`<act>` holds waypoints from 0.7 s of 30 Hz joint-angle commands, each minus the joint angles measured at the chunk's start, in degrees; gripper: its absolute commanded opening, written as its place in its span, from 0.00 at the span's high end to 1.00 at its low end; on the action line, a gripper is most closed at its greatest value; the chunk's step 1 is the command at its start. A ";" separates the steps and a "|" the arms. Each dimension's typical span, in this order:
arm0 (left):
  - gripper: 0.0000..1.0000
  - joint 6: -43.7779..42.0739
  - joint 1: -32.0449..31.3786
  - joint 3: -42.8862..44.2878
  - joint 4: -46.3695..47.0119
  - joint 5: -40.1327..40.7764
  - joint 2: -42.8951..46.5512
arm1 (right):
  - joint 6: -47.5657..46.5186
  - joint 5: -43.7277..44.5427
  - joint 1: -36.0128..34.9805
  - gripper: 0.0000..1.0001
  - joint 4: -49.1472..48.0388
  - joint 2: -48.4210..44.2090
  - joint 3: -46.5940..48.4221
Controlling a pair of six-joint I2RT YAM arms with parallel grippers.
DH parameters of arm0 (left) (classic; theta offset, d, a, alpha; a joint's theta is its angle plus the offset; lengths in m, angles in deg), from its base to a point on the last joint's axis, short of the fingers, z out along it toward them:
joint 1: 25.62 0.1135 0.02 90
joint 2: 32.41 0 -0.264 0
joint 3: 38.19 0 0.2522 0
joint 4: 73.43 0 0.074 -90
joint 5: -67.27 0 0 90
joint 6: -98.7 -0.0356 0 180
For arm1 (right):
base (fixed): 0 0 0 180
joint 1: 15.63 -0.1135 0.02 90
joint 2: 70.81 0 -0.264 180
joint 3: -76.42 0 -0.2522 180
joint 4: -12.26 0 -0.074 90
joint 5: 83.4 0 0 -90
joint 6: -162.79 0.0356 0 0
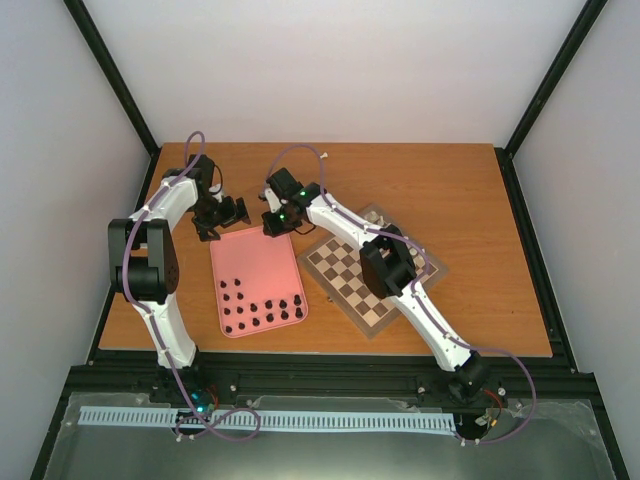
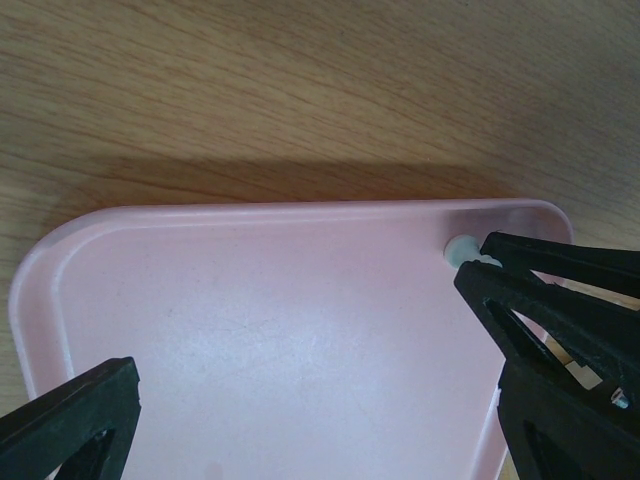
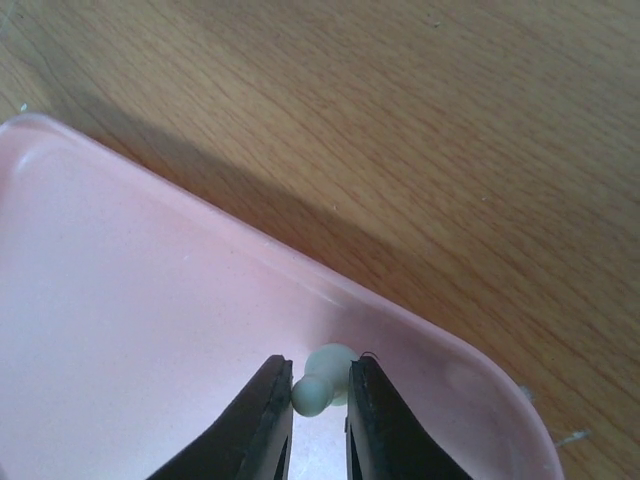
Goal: Set up the chess pieces on the board
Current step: Pick up the chess piece from the storage box.
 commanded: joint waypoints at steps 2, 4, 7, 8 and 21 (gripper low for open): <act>0.00 0.07 -0.27 0.43 0.75 -0.43 -0.03 | 0.29 2.17 -0.66 0.85 0.44 0.55 1.93; 0.00 0.03 -0.27 0.37 0.71 -0.43 0.00 | -0.12 2.42 -0.66 0.86 1.16 0.14 1.86; 0.00 -0.05 -0.28 0.64 0.50 -0.29 0.13 | -1.23 2.02 -0.59 0.87 2.35 -1.38 1.61; 0.00 -0.04 -0.28 0.79 0.37 -0.13 0.21 | -1.52 2.00 -0.65 0.88 2.52 -2.07 1.41; 0.00 1.08 -0.35 11.16 -2.91 2.09 -1.59 | 0.60 4.34 3.18 0.89 1.34 -24.00 -13.60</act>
